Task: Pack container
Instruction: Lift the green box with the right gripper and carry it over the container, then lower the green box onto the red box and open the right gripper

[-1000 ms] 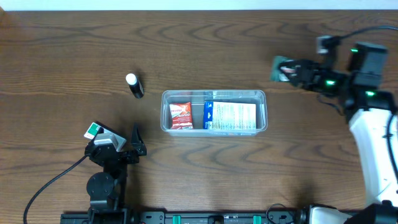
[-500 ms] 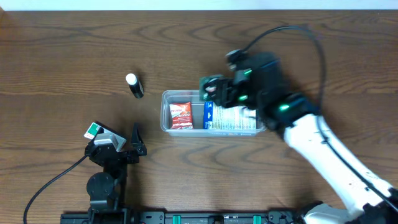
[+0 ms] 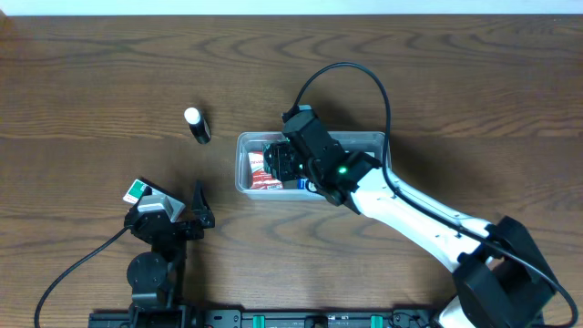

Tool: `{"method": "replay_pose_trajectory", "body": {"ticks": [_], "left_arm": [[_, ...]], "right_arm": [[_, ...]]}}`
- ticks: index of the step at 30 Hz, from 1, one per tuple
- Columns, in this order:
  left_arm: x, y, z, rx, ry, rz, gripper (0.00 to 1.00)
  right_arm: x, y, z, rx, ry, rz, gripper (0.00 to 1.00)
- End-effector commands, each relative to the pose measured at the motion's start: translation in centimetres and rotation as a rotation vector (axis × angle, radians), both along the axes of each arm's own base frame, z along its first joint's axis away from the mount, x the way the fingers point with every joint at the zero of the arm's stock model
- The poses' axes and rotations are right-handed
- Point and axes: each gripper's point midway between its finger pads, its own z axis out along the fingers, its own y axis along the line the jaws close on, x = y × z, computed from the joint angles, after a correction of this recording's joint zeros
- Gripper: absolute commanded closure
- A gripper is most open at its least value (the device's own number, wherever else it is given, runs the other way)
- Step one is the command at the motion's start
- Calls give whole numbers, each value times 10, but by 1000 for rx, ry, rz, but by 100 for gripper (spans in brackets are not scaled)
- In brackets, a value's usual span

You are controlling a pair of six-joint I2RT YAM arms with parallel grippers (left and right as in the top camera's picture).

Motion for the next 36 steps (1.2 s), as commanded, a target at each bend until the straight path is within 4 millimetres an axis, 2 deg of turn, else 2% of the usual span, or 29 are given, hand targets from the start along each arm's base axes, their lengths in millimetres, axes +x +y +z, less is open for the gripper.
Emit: {"method": "replay_pose_trajectory", "body": {"ticks": [1, 13, 23, 36], "left_arm": [[-1, 3, -18, 17, 58, 14, 2], [-1, 3, -18, 17, 58, 14, 2], [-1, 3, -18, 17, 58, 14, 2], [-1, 3, -18, 17, 58, 14, 2]], "right_arm": [[-1, 7, -4, -3, -1, -15, 43], [-6, 26, -15, 5, -10, 23, 42], [-11, 40, -35, -4, -2, 52, 41], [-10, 45, -32, 7, -29, 70, 32]]}}
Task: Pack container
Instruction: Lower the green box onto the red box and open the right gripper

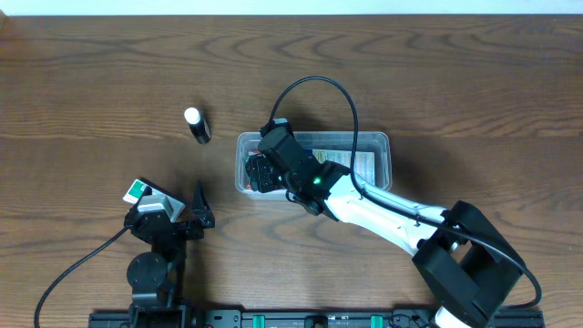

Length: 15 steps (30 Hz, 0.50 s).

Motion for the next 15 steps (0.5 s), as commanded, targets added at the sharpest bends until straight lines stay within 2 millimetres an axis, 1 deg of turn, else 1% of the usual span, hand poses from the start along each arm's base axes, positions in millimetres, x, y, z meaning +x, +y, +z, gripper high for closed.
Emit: {"method": "replay_pose_trajectory", "body": {"ticks": [1, 7, 15], "left_arm": [[-1, 3, -18, 17, 58, 14, 2], [-1, 3, -18, 17, 58, 14, 2], [-1, 3, -18, 17, 58, 14, 2]], "right_arm": [[0, 4, 1, 0, -11, 6, 31], [1, 5, 2, 1, -19, 11, 27], [3, 7, 5, 11, -31, 14, 24]]}}
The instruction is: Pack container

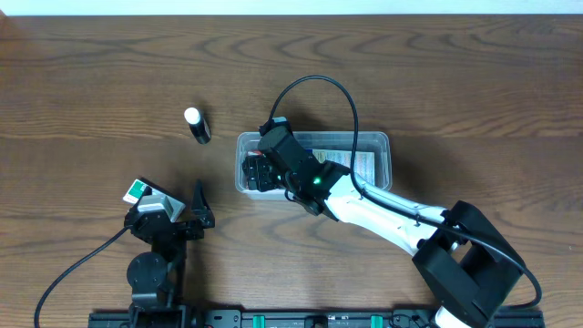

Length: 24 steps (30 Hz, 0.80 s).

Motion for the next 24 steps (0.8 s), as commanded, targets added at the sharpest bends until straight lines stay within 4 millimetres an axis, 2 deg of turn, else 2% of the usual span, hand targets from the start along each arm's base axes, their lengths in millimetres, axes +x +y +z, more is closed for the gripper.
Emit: {"method": "replay_pose_trajectory", "body": {"ticks": [1, 4, 7, 12, 14, 16, 19, 21, 24], "left_arm": [[-1, 3, -18, 17, 58, 14, 2], [-1, 3, -18, 17, 58, 14, 2], [-1, 3, -18, 17, 58, 14, 2], [-1, 3, -18, 17, 58, 14, 2], [-1, 3, -18, 17, 58, 14, 2], [-1, 3, -18, 17, 58, 14, 2], [-1, 3, -18, 18, 58, 15, 2], [-1, 3, -18, 18, 58, 15, 2], [-1, 3, -18, 18, 58, 15, 2]], "right_arm": [[0, 4, 2, -3, -16, 11, 23], [1, 5, 12, 4, -39, 24, 20], [1, 4, 32, 21, -75, 35, 15], [6, -21, 85, 30, -172, -43, 8], [13, -42, 111, 27, -222, -109, 6], [24, -75, 138, 15, -279, -206, 4], [41, -125, 167, -3, -338, -325, 1], [51, -161, 180, -8, -355, -412, 1], [67, -218, 189, -27, -359, -549, 1]]}}
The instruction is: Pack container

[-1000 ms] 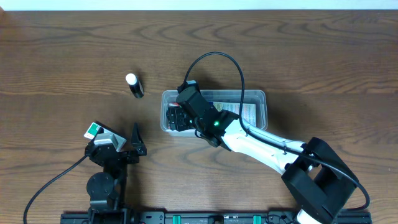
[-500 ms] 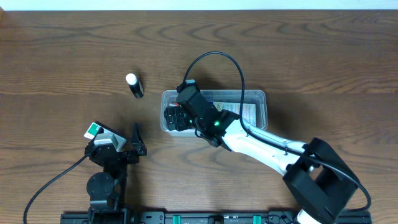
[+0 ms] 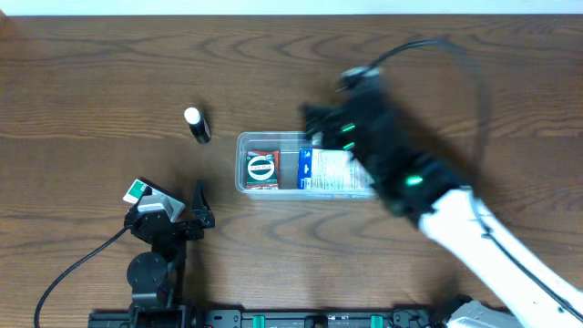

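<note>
The clear plastic container sits mid-table. Inside it a red packet with a round white label lies at the left end, and a blue-and-white packet lies beside it. A black tube with a white cap lies on the table to the container's upper left. My right gripper is blurred by motion, above the container's far rim; nothing shows in its fingers, and their state is unclear. My left gripper rests at the front left, fingers apart and empty.
The right arm stretches in a blur from the front right corner across the container's right end. Its cable arcs over the back of the table. The left arm's base stands at the front edge.
My right gripper was low inside the container's left end over the red packet. It is now raised and farther right, above the far rim. The red packet lies uncovered.
The right gripper first hung over the container's middle, with the red packet partly under it. It then stood at the left end and stayed low there. Now it is out of the container, with both packets lying flat inside. The left arm and the tube have stayed put.
</note>
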Tool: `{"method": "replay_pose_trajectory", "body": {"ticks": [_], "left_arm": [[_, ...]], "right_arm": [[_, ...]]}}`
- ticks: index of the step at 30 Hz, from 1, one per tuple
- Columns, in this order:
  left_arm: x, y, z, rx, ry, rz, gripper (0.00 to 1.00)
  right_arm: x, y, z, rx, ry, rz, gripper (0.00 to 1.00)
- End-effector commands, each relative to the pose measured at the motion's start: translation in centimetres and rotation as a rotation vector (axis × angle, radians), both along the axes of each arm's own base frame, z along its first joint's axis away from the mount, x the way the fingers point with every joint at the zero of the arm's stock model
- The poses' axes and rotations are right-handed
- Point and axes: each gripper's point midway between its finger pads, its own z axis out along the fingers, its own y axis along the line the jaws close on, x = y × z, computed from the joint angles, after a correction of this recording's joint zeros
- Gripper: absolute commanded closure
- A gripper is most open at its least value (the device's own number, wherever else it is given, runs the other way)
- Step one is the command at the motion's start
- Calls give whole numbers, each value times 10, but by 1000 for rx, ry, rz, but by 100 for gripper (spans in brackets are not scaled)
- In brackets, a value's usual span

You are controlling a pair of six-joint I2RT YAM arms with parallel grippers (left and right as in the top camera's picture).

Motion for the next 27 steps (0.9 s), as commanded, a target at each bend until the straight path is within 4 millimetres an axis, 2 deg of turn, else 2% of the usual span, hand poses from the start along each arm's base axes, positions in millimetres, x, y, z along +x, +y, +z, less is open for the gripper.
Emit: {"method": "replay_pose_trajectory", "body": {"ticks": [1, 4, 7, 11, 14, 17, 22, 27], "left_arm": [[-1, 3, -18, 18, 58, 15, 2], [-1, 3, -18, 18, 56, 15, 2], [0, 3, -16, 17, 46, 15, 2], [-1, 2, -18, 12, 54, 8, 2], [-1, 2, -17, 11, 52, 7, 2], [-1, -3, -11, -23, 40, -15, 2], [-11, -5, 19, -45, 77, -24, 2], [-38, 12, 47, -24, 288, 77, 2]], "right_arm": [[19, -67, 10, -31, -21, -186, 1], [28, -127, 2, -19, 24, -350, 1], [29, -183, -10, -34, 80, -491, 1], [16, -233, -26, -57, 160, -612, 1], [8, -251, -33, -65, 199, -660, 1], [2, -262, -37, -71, 224, -687, 1], [0, -262, -39, -71, 235, -687, 1], [0, -262, -40, -72, 238, -687, 1]]}}
